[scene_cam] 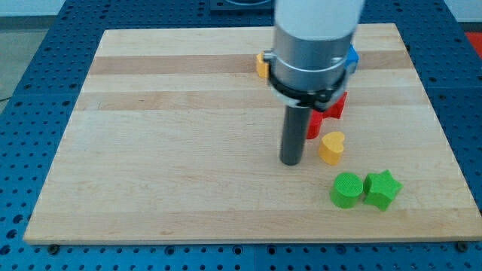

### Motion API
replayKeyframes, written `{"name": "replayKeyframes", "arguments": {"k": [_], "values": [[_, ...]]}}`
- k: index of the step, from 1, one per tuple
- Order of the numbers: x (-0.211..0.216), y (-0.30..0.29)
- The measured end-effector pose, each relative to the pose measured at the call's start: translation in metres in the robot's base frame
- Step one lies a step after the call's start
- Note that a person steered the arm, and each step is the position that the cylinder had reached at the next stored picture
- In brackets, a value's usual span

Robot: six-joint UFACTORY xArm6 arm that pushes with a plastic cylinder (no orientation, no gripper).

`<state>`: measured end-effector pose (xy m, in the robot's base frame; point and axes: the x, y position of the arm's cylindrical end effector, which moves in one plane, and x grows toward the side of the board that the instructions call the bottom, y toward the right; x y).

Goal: Place yellow heart to the top of green star

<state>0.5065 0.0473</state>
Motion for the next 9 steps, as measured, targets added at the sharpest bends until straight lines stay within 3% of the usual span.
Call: {"name": "replayKeyframes", "arguments": {"k": [1,3,5,9], "values": [[-0.019,0.009],[-0.017,0.106],[-0.017,0.063],[-0.009,0.122]]}}
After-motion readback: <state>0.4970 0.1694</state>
